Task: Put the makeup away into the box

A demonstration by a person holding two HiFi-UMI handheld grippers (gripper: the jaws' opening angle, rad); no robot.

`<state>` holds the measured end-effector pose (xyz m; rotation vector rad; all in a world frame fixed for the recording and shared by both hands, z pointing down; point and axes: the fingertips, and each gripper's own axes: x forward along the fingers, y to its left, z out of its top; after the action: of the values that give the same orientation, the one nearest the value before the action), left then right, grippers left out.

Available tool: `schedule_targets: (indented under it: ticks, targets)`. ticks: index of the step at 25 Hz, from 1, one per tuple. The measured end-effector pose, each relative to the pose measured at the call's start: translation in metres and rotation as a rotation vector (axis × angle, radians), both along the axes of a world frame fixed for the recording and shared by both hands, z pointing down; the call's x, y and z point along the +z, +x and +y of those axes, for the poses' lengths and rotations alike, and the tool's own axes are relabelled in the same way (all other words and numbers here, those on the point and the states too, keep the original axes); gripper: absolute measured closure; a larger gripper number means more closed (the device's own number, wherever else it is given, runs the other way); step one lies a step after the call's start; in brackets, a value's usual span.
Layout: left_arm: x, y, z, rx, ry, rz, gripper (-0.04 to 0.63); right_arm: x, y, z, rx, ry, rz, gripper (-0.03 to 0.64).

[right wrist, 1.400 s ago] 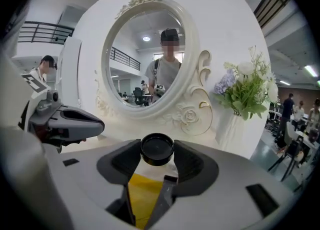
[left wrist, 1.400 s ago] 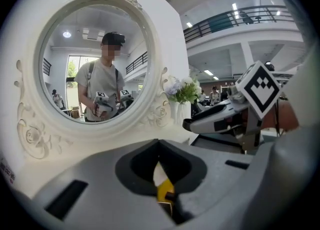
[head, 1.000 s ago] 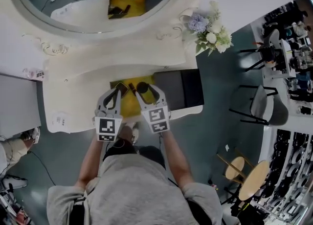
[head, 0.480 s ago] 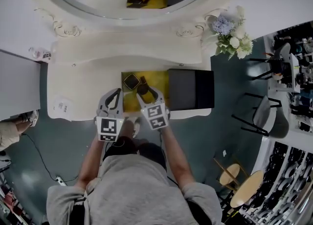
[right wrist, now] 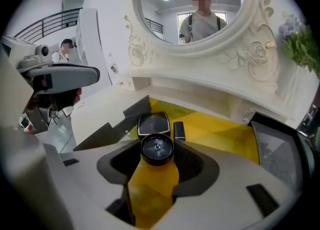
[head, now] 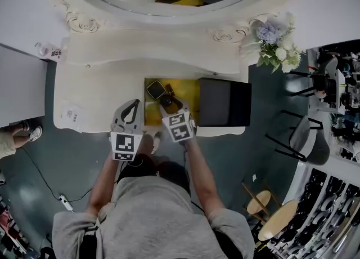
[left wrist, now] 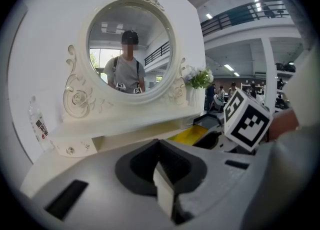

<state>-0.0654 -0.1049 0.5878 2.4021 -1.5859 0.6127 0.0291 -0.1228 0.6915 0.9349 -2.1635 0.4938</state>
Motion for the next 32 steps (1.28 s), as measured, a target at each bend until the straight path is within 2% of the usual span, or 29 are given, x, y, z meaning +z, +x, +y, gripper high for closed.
schedule_targets:
  ticks: [9, 14, 19, 24, 28, 32]
  targets:
    - [-0.006, 0.006, 0.001, 0.023, 0.015, -0.002, 0.592, -0.007, 0.003, -0.001, 0.025, 0.021, -0.013, 0.394]
    - [-0.025, 0.013, 0.001, 0.044, 0.051, -0.001, 0.592, -0.039, 0.011, -0.006, 0.074, 0.077, -0.042, 0.394]
    - [-0.063, 0.024, -0.002, 0.075, 0.123, 0.000, 0.592, -0.092, 0.033, -0.013, 0.161, 0.186, -0.085, 0.394]
    - [-0.110, 0.045, -0.005, 0.123, 0.213, 0.009, 0.592, -0.161, 0.066, -0.011, 0.268, 0.343, -0.164, 0.397]
    - [-0.137, 0.064, -0.002, 0.169, 0.264, 0.016, 0.592, -0.217, 0.096, 0.005, 0.364, 0.482, -0.213, 0.438]
    - [-0.156, 0.084, 0.005, 0.216, 0.295, 0.022, 0.592, -0.248, 0.128, 0.028, 0.453, 0.568, -0.219, 0.490]
